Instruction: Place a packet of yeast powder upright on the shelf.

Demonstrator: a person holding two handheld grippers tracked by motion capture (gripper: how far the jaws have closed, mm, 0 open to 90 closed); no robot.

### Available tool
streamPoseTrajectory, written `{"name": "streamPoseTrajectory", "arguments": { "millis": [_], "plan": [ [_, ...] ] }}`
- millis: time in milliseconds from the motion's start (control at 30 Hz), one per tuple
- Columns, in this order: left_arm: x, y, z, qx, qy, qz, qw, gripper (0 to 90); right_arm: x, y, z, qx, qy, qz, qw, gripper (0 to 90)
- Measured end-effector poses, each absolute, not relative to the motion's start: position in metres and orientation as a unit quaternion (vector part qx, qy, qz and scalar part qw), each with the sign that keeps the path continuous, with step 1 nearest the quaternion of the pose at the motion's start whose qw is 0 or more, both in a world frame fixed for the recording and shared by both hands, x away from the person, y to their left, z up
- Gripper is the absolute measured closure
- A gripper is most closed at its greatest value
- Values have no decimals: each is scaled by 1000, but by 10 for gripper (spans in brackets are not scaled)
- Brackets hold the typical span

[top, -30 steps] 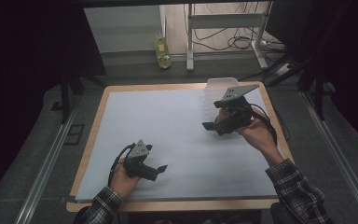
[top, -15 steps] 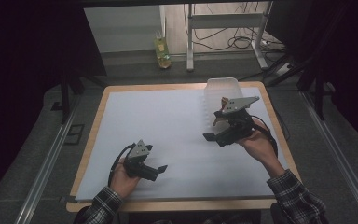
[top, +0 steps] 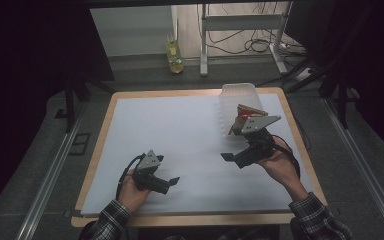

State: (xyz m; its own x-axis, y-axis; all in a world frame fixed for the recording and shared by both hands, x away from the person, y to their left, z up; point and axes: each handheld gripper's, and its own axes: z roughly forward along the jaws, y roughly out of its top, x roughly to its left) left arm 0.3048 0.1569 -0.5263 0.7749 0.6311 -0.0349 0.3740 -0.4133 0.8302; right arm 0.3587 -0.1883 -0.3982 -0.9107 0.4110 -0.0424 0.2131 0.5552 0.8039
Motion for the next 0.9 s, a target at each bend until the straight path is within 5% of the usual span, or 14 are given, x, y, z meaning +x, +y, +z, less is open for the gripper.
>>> {"name": "streamPoseTrajectory", "arguments": {
  "millis": [900],
  "plan": [
    [304, 156, -527, 829, 303, 145, 446, 12, 338, -208, -440, 196, 879, 421, 109, 29]
  ]
}}
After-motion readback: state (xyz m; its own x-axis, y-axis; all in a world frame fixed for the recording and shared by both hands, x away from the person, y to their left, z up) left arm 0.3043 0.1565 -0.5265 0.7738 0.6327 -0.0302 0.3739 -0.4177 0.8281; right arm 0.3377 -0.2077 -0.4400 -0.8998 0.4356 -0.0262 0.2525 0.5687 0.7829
